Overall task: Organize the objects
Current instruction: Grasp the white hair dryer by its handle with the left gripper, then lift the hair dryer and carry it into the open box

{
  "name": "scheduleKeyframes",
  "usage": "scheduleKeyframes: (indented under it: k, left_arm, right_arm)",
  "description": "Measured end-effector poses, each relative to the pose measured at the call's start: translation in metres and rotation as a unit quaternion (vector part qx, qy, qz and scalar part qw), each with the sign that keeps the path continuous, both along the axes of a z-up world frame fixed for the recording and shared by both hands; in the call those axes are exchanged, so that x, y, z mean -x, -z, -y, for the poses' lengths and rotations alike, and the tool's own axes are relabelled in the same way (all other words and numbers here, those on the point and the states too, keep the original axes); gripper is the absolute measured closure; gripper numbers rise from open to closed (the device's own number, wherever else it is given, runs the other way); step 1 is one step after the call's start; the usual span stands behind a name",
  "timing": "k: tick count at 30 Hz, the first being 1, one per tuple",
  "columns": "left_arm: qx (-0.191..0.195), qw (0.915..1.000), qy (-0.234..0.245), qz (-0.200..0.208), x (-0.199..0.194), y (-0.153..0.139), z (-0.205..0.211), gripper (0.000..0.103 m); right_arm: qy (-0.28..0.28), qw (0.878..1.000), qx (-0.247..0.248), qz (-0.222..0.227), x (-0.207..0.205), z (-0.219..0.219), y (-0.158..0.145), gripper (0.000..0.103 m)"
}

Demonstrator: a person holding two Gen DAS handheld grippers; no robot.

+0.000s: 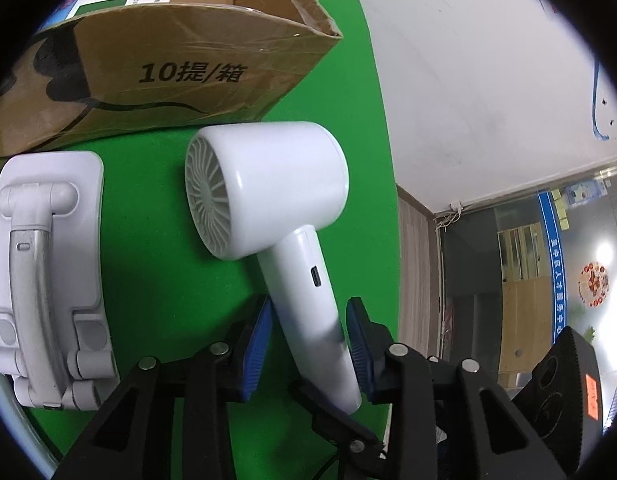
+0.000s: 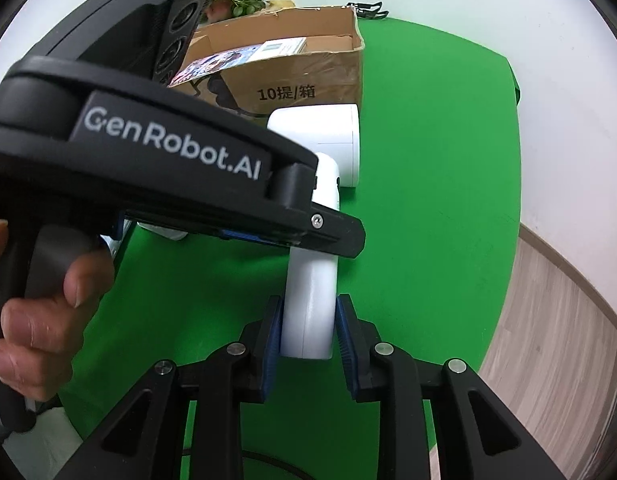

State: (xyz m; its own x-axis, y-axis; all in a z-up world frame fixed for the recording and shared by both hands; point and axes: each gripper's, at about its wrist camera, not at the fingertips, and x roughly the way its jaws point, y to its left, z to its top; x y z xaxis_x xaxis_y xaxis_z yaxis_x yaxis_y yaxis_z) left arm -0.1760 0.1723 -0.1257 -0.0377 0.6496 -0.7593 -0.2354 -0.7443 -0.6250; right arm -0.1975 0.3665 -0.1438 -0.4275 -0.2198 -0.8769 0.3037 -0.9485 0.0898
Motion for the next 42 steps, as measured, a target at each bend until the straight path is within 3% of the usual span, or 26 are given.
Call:
scheduleKeyframes:
  k: [2, 6, 10, 18, 31, 38, 42]
  left_arm:
    - [-0.001, 1.0, -0.002, 0.0, 0.002, -0.001, -0.003, 0.067]
    - [0.008, 0.9999, 0.0, -0.01, 0.003, -0.008, -0.007, 0.067]
    - [0.009, 0.9999, -0.005, -0.012, 0.002, -0.011, -0.006, 0.069]
    - [0.015, 0.9994, -0.013, -0.03, -0.004, -0.02, 0.008, 0.069]
    - [-0.01, 0.9918, -0.035, -0.122, -0.008, -0.092, 0.02, 0.07]
    - [-0.013, 0.9885, -0.055, -0.14, 0.016, -0.116, 0.029, 0.07]
    - [-0.021, 0.9902, -0.058, -0.125, 0.05, -0.123, 0.031, 0.07]
  right_arm:
    - [0.004, 1.0, 0.003, 0.001, 0.003, 0.001, 0.001, 0.068]
    - [0.01, 1.0, 0.002, -0.003, 0.007, 0.003, 0.003, 0.067]
    - [0.016, 1.0, -0.013, -0.006, 0.005, 0.005, 0.003, 0.079]
    - [0.031, 0.999, -0.008, -0.023, -0.007, 0.008, -0.004, 0.08]
    - [0.032, 0.993, -0.008, -0.116, -0.017, 0.02, -0.058, 0.081]
    - [0.022, 0.991, -0.003, -0.133, 0.008, 0.035, -0.076, 0.081]
    - [0.015, 0.991, -0.012, -0.132, 0.035, 0.045, -0.084, 0.081]
